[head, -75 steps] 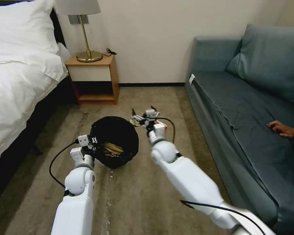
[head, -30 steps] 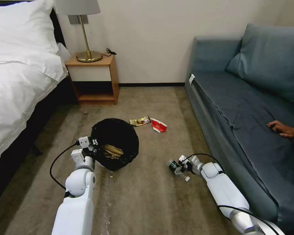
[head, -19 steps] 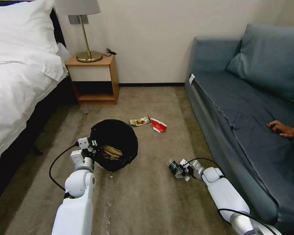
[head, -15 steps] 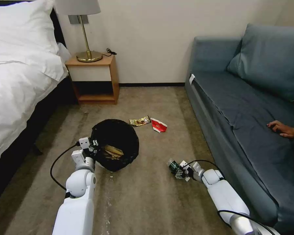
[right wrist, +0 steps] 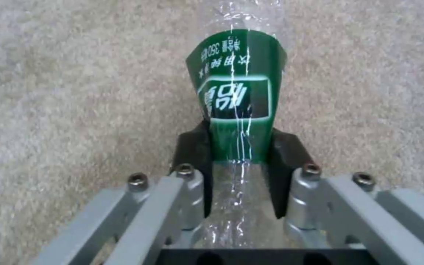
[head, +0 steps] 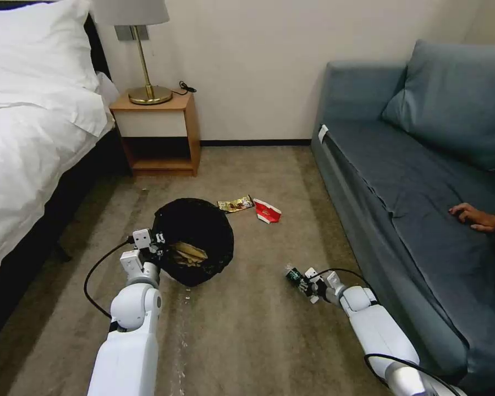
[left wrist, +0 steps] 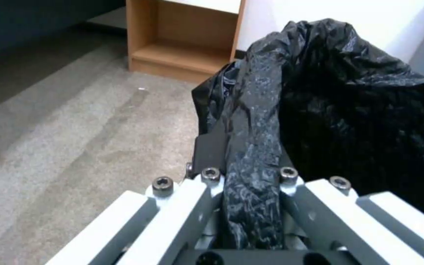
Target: Pick up the trash bin, then pick up the garbage on the floor and place it into the trash bin.
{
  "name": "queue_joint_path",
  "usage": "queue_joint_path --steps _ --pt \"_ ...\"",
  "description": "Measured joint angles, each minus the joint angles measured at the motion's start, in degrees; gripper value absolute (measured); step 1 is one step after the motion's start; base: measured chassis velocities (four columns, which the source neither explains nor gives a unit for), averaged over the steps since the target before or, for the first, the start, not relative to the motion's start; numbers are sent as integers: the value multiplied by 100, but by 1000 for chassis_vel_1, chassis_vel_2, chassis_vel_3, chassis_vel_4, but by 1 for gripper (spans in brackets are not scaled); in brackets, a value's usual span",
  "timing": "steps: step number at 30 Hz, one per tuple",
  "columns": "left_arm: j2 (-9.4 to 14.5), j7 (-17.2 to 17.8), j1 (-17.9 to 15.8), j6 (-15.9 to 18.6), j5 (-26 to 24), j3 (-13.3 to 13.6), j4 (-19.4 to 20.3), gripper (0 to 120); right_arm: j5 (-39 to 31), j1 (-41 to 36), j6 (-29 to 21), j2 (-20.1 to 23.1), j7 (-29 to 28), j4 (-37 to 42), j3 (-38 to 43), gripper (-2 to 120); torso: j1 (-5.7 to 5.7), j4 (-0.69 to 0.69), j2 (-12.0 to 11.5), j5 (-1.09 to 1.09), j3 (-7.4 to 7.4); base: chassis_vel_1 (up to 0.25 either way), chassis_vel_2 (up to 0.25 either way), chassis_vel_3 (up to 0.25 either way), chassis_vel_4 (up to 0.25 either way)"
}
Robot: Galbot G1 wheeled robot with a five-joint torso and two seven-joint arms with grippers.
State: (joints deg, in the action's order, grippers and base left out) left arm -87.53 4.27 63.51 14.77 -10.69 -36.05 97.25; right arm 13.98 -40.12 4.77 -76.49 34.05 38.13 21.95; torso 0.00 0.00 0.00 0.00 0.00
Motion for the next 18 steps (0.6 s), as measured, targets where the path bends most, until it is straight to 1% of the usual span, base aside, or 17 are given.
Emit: queue_joint_path --steps 6,7,8,10,11,12,13,14,15,16,17,18 --pt "-3 -3 -12 0 0 -1 -44 4 -103 -36 146 37 -82 69 7 17 0 0 0 0 0 0 0 0 0" --pt "-6 -4 -14 -2 0 0 -63 4 -300 -14 274 37 -208 135 12 17 0 -1 0 1 0 0 0 0 0" --pt "-6 -4 -14 -2 0 0 -63 4 -300 -14 274 37 -208 135 12 17 0 -1 0 1 0 0 0 0 0" --pt "-20 -6 -15 -10 0 25 -86 4 -726 32 354 41 -446 399 -105 17 0 -1 0 0 0 0 0 0 0" --pt "-20 -6 -15 -10 0 25 -86 4 -726 32 354 41 -446 399 -105 17 0 -1 0 0 0 0 0 0 0" --pt "-24 -12 -17 -15 0 43 -98 4 -1045 60 374 50 -727 647 -268 17 0 -1 0 0 0 0 0 0 0" --pt "-27 -13 -24 -18 0 49 -110 4 -1319 105 414 50 -1231 918 -494 17 0 -1 0 0 0 0 0 0 0" --pt "-27 -13 -24 -18 0 49 -110 4 -1319 105 414 50 -1231 918 -494 17 0 -1 0 0 0 0 0 0 0" --pt "-30 -15 -32 -22 3 54 -124 4 -1581 195 488 22 -1814 1228 -770 17 0 -1 0 -1 0 0 0 0 0" --pt "-31 -17 -34 -27 5 57 -131 4 -1725 242 502 0 -2124 1448 -944 17 0 0 0 -1 0 0 0 0 0" --pt "-31 -17 -34 -27 5 57 -131 4 -1725 242 502 0 -2124 1448 -944 17 0 0 0 -1 0 0 0 0 0" --pt "-31 -20 -35 -34 7 58 -145 4 -1902 284 495 -17 -2458 1765 -1206 17 0 1 0 -1 0 0 0 0 0"
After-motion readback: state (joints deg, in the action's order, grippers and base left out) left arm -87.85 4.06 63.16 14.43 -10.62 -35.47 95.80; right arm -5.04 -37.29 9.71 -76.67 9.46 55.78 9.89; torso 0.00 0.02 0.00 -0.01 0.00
